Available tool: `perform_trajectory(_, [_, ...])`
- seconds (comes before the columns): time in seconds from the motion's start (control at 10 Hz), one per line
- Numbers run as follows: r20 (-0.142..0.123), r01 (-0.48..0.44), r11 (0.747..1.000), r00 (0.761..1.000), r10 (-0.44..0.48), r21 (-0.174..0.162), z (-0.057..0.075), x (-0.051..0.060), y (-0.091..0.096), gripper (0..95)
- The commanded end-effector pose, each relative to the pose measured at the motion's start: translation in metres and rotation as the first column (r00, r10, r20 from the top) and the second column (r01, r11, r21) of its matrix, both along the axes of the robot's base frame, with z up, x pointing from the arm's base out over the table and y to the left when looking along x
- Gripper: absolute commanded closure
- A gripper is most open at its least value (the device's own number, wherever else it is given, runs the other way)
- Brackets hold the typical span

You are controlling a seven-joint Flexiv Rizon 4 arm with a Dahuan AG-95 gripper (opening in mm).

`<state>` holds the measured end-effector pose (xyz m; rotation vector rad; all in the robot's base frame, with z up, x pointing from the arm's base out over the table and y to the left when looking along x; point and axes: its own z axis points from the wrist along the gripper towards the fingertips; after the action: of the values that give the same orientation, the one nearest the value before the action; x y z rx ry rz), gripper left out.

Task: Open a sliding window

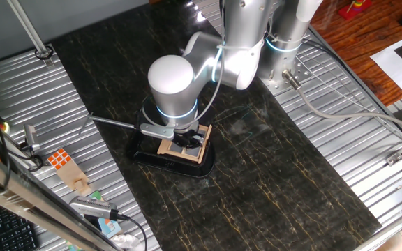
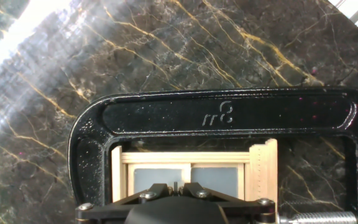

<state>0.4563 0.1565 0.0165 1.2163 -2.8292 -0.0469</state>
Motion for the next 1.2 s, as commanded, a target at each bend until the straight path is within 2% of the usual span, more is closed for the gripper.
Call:
perform_trajectory(0.1, [0.000,-0.002,1.000,1.000,0.002,0.000,-0.001,0.000,-0.002,95.0])
perform_trajectory(0.7, [0.007,-0.021,1.000,1.000,0.021,0.003,-0.002,0.003,-0.015,95.0])
perform_trajectory(1.0, [0.007,-0.022,1.000,1.000,0.022,0.002,0.000,0.008,-0.018,95.0])
perform_trajectory(1.2, [0.012,-0.030,1.000,0.999,0.030,0.004,-0.003,0.009,-0.022,95.0])
